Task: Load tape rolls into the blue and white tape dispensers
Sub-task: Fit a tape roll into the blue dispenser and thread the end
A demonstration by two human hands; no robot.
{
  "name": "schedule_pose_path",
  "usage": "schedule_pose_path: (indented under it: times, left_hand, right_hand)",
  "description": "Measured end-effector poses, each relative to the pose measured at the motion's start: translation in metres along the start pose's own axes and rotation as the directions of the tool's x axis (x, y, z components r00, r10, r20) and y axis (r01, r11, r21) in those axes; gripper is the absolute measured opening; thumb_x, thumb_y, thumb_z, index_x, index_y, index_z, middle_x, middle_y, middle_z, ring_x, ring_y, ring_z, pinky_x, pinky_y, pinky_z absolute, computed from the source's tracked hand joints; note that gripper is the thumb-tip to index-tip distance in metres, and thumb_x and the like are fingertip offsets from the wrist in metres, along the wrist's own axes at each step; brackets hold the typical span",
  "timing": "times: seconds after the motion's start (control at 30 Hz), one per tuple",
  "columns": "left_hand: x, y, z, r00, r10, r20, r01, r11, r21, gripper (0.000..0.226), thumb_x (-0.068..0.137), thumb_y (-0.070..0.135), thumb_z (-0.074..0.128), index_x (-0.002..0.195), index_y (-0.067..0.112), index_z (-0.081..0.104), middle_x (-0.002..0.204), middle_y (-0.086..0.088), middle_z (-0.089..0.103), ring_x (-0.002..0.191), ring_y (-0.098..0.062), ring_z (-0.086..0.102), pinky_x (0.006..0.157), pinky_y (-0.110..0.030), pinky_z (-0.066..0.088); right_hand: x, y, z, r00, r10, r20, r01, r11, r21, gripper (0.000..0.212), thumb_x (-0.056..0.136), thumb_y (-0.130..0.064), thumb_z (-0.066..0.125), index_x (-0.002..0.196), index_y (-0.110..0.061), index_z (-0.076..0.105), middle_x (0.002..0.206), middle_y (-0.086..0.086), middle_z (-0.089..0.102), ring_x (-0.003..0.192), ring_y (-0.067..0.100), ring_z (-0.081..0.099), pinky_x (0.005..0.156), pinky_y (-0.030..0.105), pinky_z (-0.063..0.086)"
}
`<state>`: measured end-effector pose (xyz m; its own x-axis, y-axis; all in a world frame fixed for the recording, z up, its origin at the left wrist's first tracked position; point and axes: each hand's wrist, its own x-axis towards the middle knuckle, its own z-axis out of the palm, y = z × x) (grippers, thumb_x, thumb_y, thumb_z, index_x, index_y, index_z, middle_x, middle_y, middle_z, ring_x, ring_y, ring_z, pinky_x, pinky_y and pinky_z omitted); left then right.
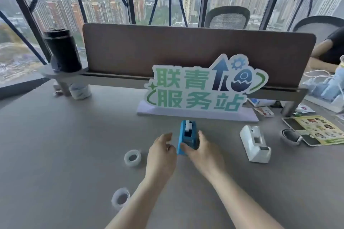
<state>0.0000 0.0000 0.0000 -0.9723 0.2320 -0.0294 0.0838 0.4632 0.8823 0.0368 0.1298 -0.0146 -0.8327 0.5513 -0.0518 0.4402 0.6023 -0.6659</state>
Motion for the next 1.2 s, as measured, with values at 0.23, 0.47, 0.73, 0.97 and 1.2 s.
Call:
schedule_pose_path:
  times: [0.23, 0.47, 0.73, 0.97, 1.2]
  left_hand:
    - [-0.011, -0.03, -0.005, 0.997, 0.083, 0.002, -0.083, 0.995, 0.062, 0.047, 0.085, 0.005, 0.04, 0.129, 0.016, 0.054, 0.133, -0.002, 0.058, 0.116, -0.018, 0.057, 0.095, -0.034, 0.049]
    - [-0.031, -0.041, -0.015, 0.997, 0.08, 0.0, -0.08, 0.993, 0.082, 0.047, 0.083, 0.003, 0.041, 0.125, 0.015, 0.057, 0.129, -0.004, 0.06, 0.116, -0.021, 0.058, 0.096, -0.028, 0.044]
    - [-0.08, -0.041, -0.012, 0.99, 0.136, 0.024, -0.136, 0.991, 0.014, 0.042, 0.085, 0.005, 0.043, 0.121, 0.018, 0.061, 0.124, 0.002, 0.063, 0.106, -0.013, 0.061, 0.089, -0.025, 0.047]
    - [-0.133, -0.05, -0.01, 0.985, 0.162, 0.065, -0.16, 0.986, -0.043, 0.038, 0.088, 0.008, 0.045, 0.119, 0.022, 0.062, 0.121, 0.01, 0.064, 0.101, -0.006, 0.061, 0.081, -0.018, 0.041]
    - [-0.162, -0.053, -0.004, 0.972, 0.192, 0.136, -0.185, 0.981, -0.058, 0.038, 0.086, 0.004, 0.048, 0.118, 0.018, 0.065, 0.114, 0.007, 0.068, 0.103, -0.006, 0.064, 0.085, -0.016, 0.043]
  right_hand:
    - [-0.004, -0.018, 0.029, 0.972, 0.01, -0.234, -0.059, 0.977, -0.206, 0.064, 0.079, -0.06, 0.058, 0.117, -0.009, 0.052, 0.113, 0.009, 0.065, 0.105, 0.029, 0.058, 0.074, 0.035, 0.046]
    - [-0.025, -0.011, 0.014, 0.979, -0.016, -0.204, -0.03, 0.975, -0.219, 0.034, 0.078, -0.039, 0.06, 0.098, -0.013, 0.058, 0.098, 0.006, 0.069, 0.088, 0.03, 0.064, 0.063, 0.031, 0.042]
    - [-0.1, 0.015, -0.013, 0.96, -0.113, -0.256, 0.059, 0.976, -0.209, 0.026, 0.08, -0.043, 0.057, 0.085, -0.017, 0.056, 0.079, 0.002, 0.069, 0.073, 0.027, 0.063, 0.059, 0.032, 0.045]
    - [-0.19, 0.035, -0.027, 0.929, -0.18, -0.323, 0.122, 0.974, -0.192, 0.03, 0.083, -0.048, 0.059, 0.092, -0.019, 0.057, 0.081, -0.001, 0.068, 0.072, 0.022, 0.056, 0.059, 0.03, 0.036]
    - [-0.233, 0.054, -0.017, 0.905, -0.202, -0.374, 0.144, 0.974, -0.175, 0.039, 0.082, -0.054, 0.06, 0.095, -0.017, 0.055, 0.09, -0.001, 0.067, 0.084, 0.021, 0.064, 0.064, 0.03, 0.041]
